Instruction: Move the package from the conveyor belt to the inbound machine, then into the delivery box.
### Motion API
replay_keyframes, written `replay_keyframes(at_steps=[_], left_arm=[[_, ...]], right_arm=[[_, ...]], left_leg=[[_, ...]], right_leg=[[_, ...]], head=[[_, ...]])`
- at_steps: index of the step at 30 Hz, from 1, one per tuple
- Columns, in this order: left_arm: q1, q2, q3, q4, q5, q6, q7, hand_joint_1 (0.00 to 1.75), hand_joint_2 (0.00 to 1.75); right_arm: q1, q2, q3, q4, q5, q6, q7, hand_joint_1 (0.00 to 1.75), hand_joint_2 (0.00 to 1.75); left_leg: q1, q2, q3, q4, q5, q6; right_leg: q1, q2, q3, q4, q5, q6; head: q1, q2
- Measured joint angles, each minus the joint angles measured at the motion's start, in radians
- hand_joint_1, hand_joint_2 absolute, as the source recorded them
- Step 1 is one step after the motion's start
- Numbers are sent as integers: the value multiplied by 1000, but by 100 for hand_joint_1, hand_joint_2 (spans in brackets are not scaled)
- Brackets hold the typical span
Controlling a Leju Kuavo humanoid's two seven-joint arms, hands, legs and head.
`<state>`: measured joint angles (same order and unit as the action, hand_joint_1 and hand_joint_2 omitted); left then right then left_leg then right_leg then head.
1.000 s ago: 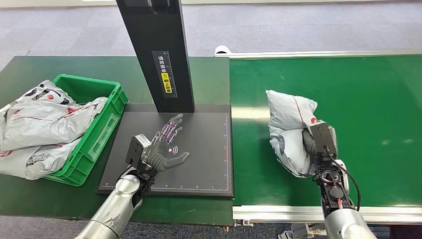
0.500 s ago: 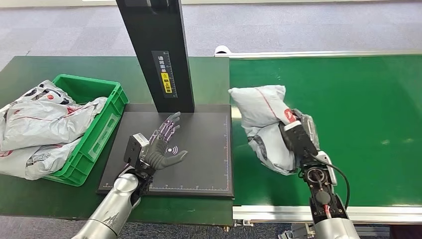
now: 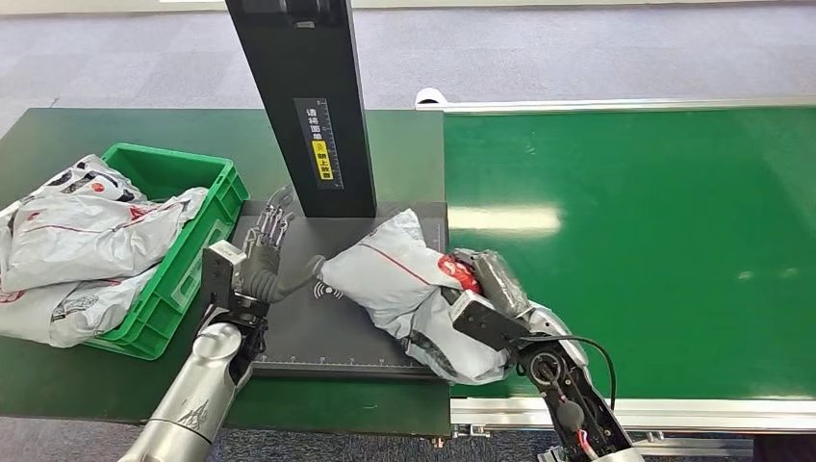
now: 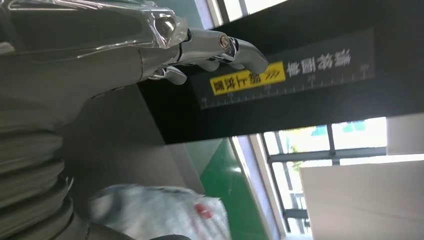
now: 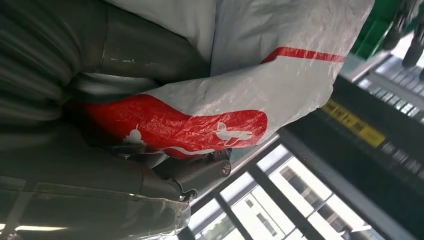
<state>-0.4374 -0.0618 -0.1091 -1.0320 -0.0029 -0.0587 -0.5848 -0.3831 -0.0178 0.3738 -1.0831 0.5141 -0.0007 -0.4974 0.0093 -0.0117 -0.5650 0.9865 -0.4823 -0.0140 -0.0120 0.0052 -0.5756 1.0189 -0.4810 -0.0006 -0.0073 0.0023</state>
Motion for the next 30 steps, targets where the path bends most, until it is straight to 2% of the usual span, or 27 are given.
replay_keyframes(at_steps=[4,5,6,8,9,10,24,30], left_arm=[[7,4,11,-22,-2,23,-3,0,175],[10,5,12,-28,-2,27,-3,0,175],[13,6,12,-34,-3,29,-2,0,175],[20,7,12,-41,-8,35,0,0,175],[23,7,12,-44,-16,41,1,0,175],[24,7,11,-45,-24,47,3,0,175],[24,1,-28,-39,-58,56,7,0,175],[22,1,-68,-19,-61,-36,16,0,175]], right_arm=[[0,2,57,0,-3,-1,20,175,175],[0,3,63,2,-6,-7,27,161,175],[0,3,67,4,-10,-15,34,128,175],[-3,4,70,10,-19,-37,43,41,175],[-5,4,69,15,-24,-48,46,11,175],[-9,4,68,19,-28,-57,49,1,175],[-45,13,47,94,-112,-104,27,0,175],[-53,14,31,114,-161,-93,22,0,175]], left_leg=[[0,0,0,0,0,0],[0,0,0,0,0,0],[0,0,0,0,0,0],[0,0,0,0,0,0],[0,0,0,0,0,0],[0,0,0,0,0,0],[0,0,0,0,0,0],[0,0,0,0,0,0]], right_leg=[[0,0,0,0,0,0],[0,0,0,0,0,0],[0,0,0,0,0,0],[0,0,0,0,0,0],[0,0,0,0,0,0],[0,0,0,0,0,0],[0,0,0,0,0,0],[0,0,0,0,0,0]], head=[[0,0],[0,0],[0,0],[0,0],[0,0],[0,0],[0,0],[0,0]])
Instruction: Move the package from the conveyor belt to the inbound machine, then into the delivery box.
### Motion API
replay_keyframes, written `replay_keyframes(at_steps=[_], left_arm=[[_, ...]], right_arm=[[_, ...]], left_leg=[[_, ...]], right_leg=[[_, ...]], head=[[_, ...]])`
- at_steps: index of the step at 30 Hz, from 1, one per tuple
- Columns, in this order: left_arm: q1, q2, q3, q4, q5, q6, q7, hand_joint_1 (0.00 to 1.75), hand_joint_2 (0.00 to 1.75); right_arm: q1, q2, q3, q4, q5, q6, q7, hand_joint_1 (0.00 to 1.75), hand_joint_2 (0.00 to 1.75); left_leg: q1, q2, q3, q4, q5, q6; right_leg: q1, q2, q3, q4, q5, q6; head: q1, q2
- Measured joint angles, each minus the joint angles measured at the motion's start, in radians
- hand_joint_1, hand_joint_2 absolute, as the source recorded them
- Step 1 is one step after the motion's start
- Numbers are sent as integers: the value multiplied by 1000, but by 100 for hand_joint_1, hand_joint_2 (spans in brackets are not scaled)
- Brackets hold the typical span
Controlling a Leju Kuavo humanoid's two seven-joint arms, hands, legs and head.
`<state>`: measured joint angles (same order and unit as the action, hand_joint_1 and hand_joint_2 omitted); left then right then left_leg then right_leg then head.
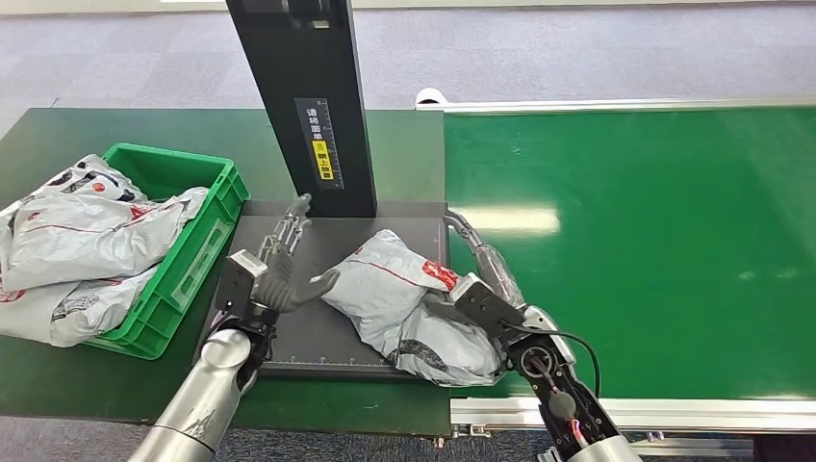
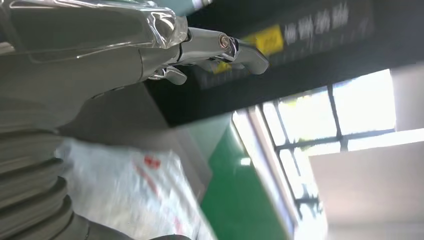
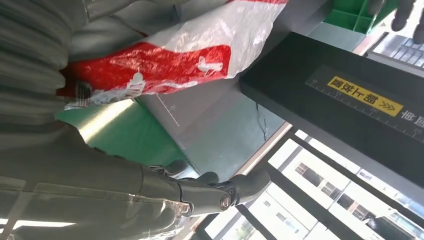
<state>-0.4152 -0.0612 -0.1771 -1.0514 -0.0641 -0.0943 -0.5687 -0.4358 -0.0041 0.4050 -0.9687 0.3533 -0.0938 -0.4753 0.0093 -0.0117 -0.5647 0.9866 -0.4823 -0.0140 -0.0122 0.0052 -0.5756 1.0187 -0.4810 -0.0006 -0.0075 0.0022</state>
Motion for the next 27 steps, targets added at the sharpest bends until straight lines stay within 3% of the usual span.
replay_keyframes(at_steps=[6,10,17,26,27], left_arm=[[1,-4,-63,24,-12,-76,13,0,175],[6,-11,-105,28,-58,-63,25,0,175],[9,-26,-217,25,-353,114,170,0,175],[-58,-67,-317,128,-676,299,373,0,175],[-65,-71,-325,141,-702,309,386,34,175]], right_arm=[[-31,-4,-54,50,-52,-42,18,0,175],[-38,-14,-100,70,-75,-63,18,0,175],[-32,-32,-182,74,-85,-88,52,0,175],[-9,-29,-225,74,-8,-101,98,0,175],[-7,-28,-227,74,-4,-101,100,0,175]], left_leg=[[0,0,0,0,0,0],[0,0,0,0,0,0],[0,0,0,0,0,0],[0,0,0,0,0,0],[0,0,0,0,0,0]], right_leg=[[0,0,0,0,0,0],[0,0,0,0,0,0],[-1,0,0,0,0,0],[0,0,0,0,0,0],[0,0,0,0,0,0]], head=[[0,0],[0,0],[0,0],[0,0],[0,0]])
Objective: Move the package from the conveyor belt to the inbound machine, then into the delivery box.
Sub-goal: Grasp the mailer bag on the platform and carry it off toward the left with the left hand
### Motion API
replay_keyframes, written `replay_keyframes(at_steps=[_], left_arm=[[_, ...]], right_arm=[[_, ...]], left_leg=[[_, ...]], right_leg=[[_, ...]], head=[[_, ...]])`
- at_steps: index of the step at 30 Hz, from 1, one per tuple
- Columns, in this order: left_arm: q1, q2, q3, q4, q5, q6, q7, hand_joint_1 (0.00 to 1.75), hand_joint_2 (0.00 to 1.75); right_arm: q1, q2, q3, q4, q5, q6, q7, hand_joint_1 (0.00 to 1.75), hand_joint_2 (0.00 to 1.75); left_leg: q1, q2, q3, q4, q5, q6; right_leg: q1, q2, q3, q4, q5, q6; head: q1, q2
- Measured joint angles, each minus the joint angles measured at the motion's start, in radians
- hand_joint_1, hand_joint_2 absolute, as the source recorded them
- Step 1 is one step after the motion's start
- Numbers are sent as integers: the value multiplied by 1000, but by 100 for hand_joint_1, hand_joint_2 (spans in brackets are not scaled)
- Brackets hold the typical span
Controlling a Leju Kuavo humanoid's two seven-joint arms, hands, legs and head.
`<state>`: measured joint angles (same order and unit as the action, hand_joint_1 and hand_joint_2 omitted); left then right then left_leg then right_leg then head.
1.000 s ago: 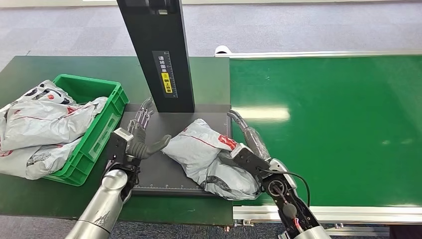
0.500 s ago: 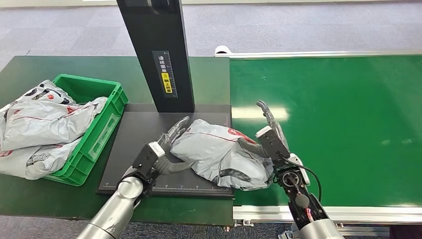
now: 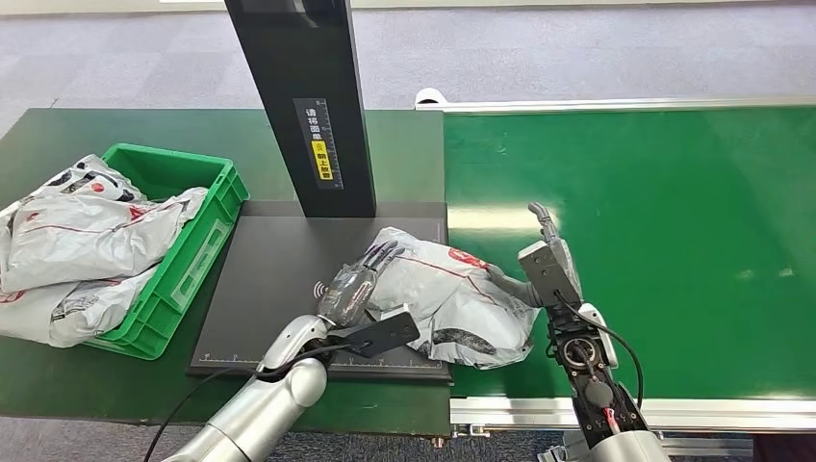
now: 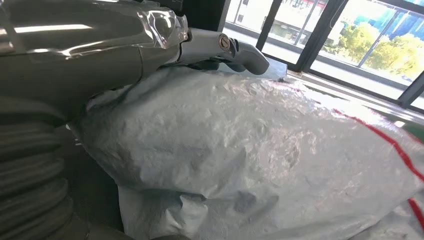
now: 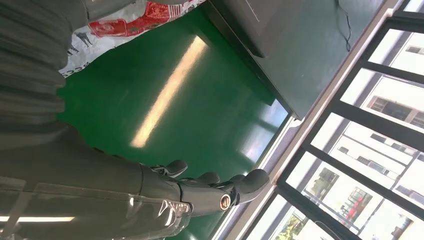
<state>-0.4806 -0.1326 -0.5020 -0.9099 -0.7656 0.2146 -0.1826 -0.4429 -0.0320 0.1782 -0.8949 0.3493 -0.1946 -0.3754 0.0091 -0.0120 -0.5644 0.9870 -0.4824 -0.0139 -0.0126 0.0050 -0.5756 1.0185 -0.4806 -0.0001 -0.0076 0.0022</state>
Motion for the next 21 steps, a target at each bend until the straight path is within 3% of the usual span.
replay_keyframes(at_steps=[3,4,21], left_arm=[[-19,-14,-12,38,-31,24,8,163,175],[-23,-19,-12,47,-29,32,1,173,175],[3,-39,48,19,101,73,-186,175,175]], right_arm=[[1,5,-9,0,12,6,6,0,175],[1,7,-13,0,16,9,8,0,175],[7,17,-46,-5,40,52,10,0,175]], left_leg=[[0,0,0,0,0,0],[0,0,0,0,0,0],[0,0,0,0,0,0]], right_leg=[[0,0,0,0,0,0],[0,0,0,0,0,0],[0,0,0,0,0,0]], head=[[0,0],[0,0],[0,0]])
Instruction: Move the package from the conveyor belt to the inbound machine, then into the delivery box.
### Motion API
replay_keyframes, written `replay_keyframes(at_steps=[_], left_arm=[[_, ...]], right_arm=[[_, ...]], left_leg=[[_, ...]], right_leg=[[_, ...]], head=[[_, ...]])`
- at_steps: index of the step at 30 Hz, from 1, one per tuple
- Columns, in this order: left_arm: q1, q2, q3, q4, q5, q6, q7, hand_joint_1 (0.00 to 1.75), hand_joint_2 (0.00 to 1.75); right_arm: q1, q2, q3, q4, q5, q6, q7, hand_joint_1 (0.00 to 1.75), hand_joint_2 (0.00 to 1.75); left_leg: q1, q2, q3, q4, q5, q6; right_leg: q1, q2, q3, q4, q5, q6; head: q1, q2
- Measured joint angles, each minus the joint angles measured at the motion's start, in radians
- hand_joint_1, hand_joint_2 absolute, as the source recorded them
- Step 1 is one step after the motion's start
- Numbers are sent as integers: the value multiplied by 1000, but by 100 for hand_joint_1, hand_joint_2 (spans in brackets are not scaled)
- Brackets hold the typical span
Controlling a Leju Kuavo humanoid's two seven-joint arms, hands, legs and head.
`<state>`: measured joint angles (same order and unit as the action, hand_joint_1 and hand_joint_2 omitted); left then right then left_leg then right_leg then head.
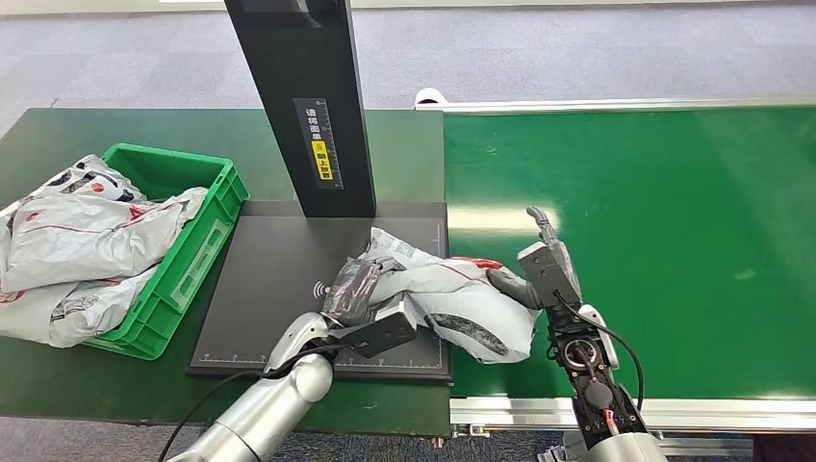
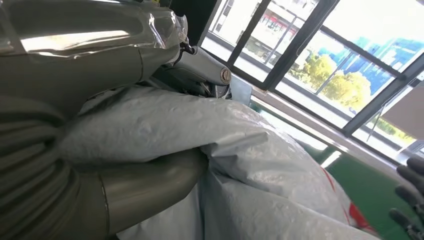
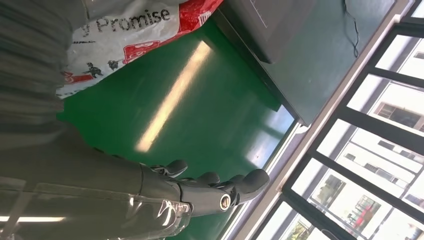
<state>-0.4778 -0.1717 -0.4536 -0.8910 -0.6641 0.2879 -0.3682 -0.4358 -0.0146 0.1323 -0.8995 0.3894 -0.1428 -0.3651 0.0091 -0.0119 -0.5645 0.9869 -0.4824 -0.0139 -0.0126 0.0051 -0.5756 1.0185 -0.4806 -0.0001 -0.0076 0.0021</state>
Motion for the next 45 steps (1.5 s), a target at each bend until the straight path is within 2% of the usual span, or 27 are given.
replay_keyframes(at_steps=[3,8,10,19,22,25,29,32,35,38,41,45], left_arm=[[11,-2,13,-19,35,26,-48,175,175],[51,-11,72,-107,214,154,-233,175,175],[60,-11,98,-158,269,198,-273,175,175],[76,-9,139,-269,306,230,-296,175,175],[84,-7,151,-308,338,311,-318,175,175],[95,0,201,-420,343,388,-326,175,175],[91,-5,363,-607,205,404,-329,175,175],[55,-11,520,-670,-23,406,-329,175,175],[-7,-19,719,-658,-280,406,-329,175,175],[-56,-22,891,-623,-319,406,-328,173,175],[-85,-19,1015,-607,-355,406,-327,171,175],[-116,-16,1127,-563,-520,406,-291,171,175]], right_arm=[[0,1,-1,0,2,1,-3,0,175],[0,1,-7,-6,-5,1,-7,0,175],[0,0,-12,-8,-9,1,-7,0,175],[0,-1,-17,-9,-13,2,-7,0,175],[0,-2,-17,-9,-17,2,-8,0,175],[1,-6,-17,-9,-22,2,-10,0,175],[17,-11,-17,-14,-21,4,-14,0,175],[32,-12,-16,-24,-18,23,-21,0,175],[50,-11,-6,-41,-56,126,-52,0,175],[76,-11,11,-70,-119,265,-93,0,175],[91,-13,29,-96,-146,322,-101,0,175],[92,-14,52,-113,-203,403,-94,0,175]], left_leg=[[0,0,0,0,0,0],[0,1,0,0,0,0],[0,1,0,0,0,0],[0,0,0,0,0,0],[0,1,0,0,0,0],[0,1,-1,0,0,0],[1,1,-1,0,0,0],[1,1,-1,0,0,0],[1,1,0,-1,0,0],[1,4,0,0,0,0],[1,3,0,0,0,0],[1,3,-1,0,0,0]], right_leg=[[0,0,0,0,0,0],[0,0,0,0,0,0],[0,0,0,0,0,0],[0,0,0,0,0,0],[0,0,0,0,0,0],[1,1,-1,0,0,0],[1,1,-1,0,0,0],[1,0,-1,0,0,0],[1,1,0,0,0,-1],[2,3,-1,1,1,-1],[2,2,-1,1,1,-1],[1,2,-2,0,1,-1]], head=[[0,0],[0,0],[0,0],[0,0],[0,0],[0,0],[0,0],[0,0],[0,0],[0,0],[0,0],[0,0]])
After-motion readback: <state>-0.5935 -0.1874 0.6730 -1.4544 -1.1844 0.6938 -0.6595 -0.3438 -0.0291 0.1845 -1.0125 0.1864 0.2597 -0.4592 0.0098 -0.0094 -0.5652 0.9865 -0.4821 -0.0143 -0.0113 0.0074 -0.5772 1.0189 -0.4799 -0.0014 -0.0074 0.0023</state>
